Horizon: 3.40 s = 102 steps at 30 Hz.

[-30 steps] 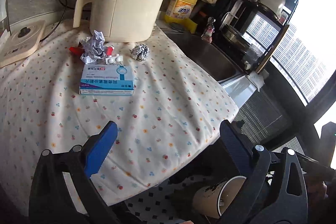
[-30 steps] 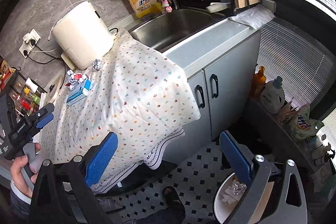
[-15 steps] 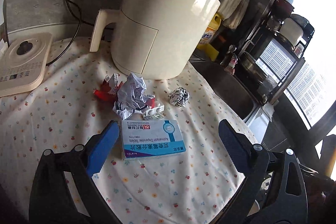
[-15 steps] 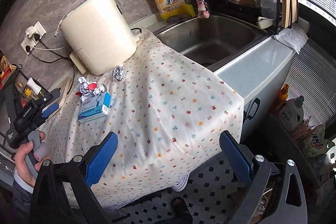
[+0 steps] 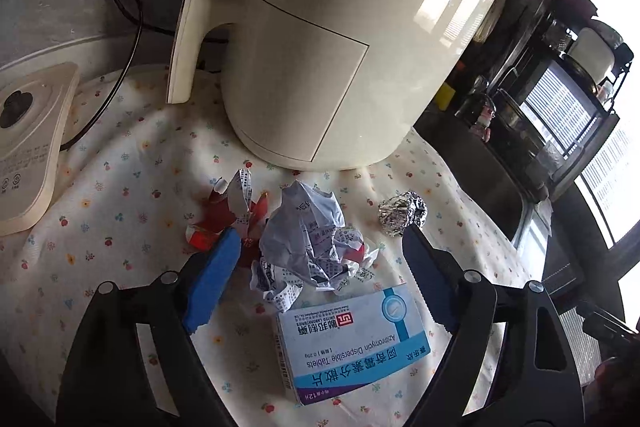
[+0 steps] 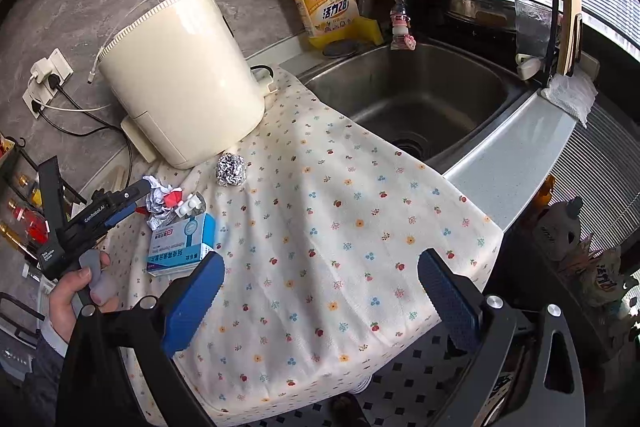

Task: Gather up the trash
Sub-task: 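Grasp the crumpled white tissue with the left gripper while the right grasps the foil ball, then carry the tissue and foil ball with both grippers over the bin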

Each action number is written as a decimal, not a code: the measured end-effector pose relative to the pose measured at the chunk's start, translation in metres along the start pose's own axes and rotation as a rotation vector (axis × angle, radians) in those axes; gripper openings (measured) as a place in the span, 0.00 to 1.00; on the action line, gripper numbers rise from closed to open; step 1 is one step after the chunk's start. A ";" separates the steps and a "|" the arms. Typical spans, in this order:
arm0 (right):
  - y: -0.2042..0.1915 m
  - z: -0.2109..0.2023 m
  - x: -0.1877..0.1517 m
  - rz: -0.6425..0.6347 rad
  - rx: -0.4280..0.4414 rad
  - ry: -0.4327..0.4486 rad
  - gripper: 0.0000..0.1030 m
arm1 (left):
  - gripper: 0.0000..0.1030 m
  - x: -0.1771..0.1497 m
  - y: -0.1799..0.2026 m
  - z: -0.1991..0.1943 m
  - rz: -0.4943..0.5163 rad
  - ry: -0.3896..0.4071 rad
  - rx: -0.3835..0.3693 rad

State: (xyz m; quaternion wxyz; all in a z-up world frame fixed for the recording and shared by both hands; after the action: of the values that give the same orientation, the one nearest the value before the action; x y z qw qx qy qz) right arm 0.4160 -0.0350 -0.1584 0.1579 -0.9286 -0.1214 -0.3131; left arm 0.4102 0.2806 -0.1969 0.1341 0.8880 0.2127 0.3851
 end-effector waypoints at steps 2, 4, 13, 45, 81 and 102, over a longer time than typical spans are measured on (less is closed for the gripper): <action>-0.004 0.006 0.003 -0.005 0.001 -0.004 0.92 | 0.58 0.000 -0.001 0.007 0.014 -0.009 0.014; -0.010 0.014 0.007 -0.014 0.009 -0.006 0.92 | 0.13 -0.002 -0.007 0.011 -0.003 -0.036 0.029; -0.054 0.068 0.031 -0.066 0.087 -0.045 0.84 | 0.12 0.004 -0.024 -0.045 -0.057 0.052 0.004; -0.100 0.137 0.080 -0.162 0.145 -0.088 0.34 | 0.12 -0.024 -0.099 -0.145 -0.205 0.169 0.175; 0.253 -0.146 -0.115 0.120 0.032 -0.044 0.35 | 0.12 -0.207 0.283 -0.104 0.124 -0.045 -0.138; 0.347 -0.167 -0.310 0.336 0.006 -0.245 0.61 | 0.12 -0.378 0.382 -0.046 0.308 -0.370 -0.205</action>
State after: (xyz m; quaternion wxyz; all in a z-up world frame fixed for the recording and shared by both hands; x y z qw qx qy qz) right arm 0.1978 -0.4558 -0.2998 0.1947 -0.9665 0.0157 -0.1667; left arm 0.2497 -0.2319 -0.2498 0.1996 0.9471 0.0065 0.2514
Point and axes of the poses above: each gripper's, at about its wrist camera, not at the fingertips, and z roughly the way its jaws point, y to its right, x to its top, the point moved 6 cm from there along z, roughly the way its jaws point, and after that the axes turned 4 degrees about -z, right-handed, at the moved point
